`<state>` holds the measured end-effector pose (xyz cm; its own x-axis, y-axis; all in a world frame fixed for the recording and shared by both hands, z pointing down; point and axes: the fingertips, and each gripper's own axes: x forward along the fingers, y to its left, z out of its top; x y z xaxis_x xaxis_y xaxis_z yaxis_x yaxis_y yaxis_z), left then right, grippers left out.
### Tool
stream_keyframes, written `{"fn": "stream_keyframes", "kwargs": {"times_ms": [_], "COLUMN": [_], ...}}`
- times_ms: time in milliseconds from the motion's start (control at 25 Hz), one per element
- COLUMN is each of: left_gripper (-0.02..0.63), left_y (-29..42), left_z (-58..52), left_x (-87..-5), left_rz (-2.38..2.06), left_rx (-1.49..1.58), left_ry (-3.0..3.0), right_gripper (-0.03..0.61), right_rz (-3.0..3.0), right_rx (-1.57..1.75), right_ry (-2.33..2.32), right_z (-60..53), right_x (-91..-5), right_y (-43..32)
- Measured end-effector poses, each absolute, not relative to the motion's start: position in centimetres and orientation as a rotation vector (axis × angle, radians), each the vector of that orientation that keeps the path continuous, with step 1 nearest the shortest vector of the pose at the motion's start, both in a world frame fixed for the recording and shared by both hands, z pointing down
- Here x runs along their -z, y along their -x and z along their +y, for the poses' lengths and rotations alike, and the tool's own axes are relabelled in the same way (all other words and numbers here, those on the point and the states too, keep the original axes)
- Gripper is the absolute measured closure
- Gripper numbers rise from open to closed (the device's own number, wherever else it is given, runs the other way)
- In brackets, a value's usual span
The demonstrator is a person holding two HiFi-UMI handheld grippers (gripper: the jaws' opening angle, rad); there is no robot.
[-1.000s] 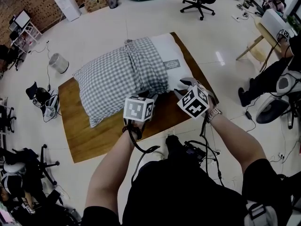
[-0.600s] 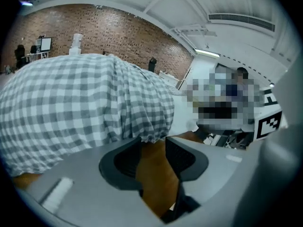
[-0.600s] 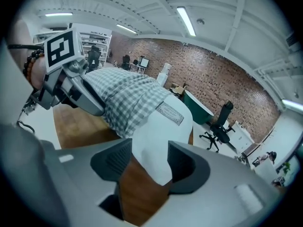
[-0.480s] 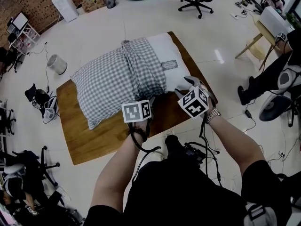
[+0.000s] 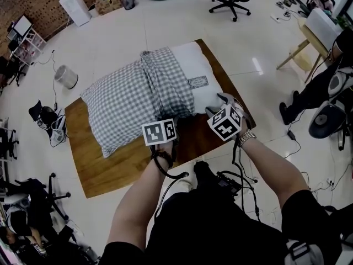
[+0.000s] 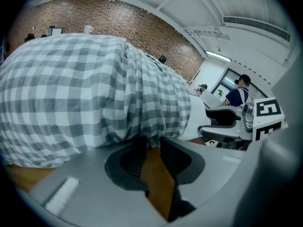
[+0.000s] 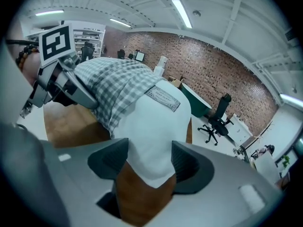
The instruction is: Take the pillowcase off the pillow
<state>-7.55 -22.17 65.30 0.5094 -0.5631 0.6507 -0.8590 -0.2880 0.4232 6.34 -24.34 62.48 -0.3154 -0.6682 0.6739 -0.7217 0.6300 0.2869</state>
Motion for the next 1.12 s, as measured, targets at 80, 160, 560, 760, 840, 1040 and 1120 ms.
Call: {"fn": "stream_keyframes", "kwargs": {"times_ms": [80,160,560,760,840,1040,1120], "left_gripper": [0.582,0.601,0.609,0.609,0.609,0.611,0.611], "left_y": [7.7,7.5,11.5,14.8,16.1,18.8,19.5], "left_z": [-22.5,-23.0,-22.1,-21.2,-20.9,-20.5,-20.5], "left_x": [-65.4,-65.4,-64.6,-63.7,-63.2,-63.3,-63.5], "left_rz": [-1.17,-1.171,-1.274,-1.339,-1.365,-1.439,-1.463], "left_rx": [-0.489,-0.481,-0.402,-0.37,-0.365,-0.328,-0.316], "left_ry": [-1.98,-1.977,-1.921,-1.883,-1.867,-1.802,-1.777], "right_gripper": [0.293,0.315,0.545,0.548,0.55,0.555,0.555], "right_rz": [-2.049,-2.045,-2.036,-2.033,-2.024,-1.994,-1.986], "right_rx": [-0.103,-0.114,0.005,0.008,0.022,0.036,0.011], "right_ry": [-1.072,-1.065,-1.097,-1.097,-1.099,-1.116,-1.126], "right_z": [-24.8,-25.6,-25.8,-25.8,-25.7,-25.6,-25.9], "right_x": [-63.1,-63.4,-62.3,-60.9,-60.2,-59.5,-59.9], "right_y": [-6.3,-6.5,-8.0,-9.1,-9.3,-10.9,-12.2]}}
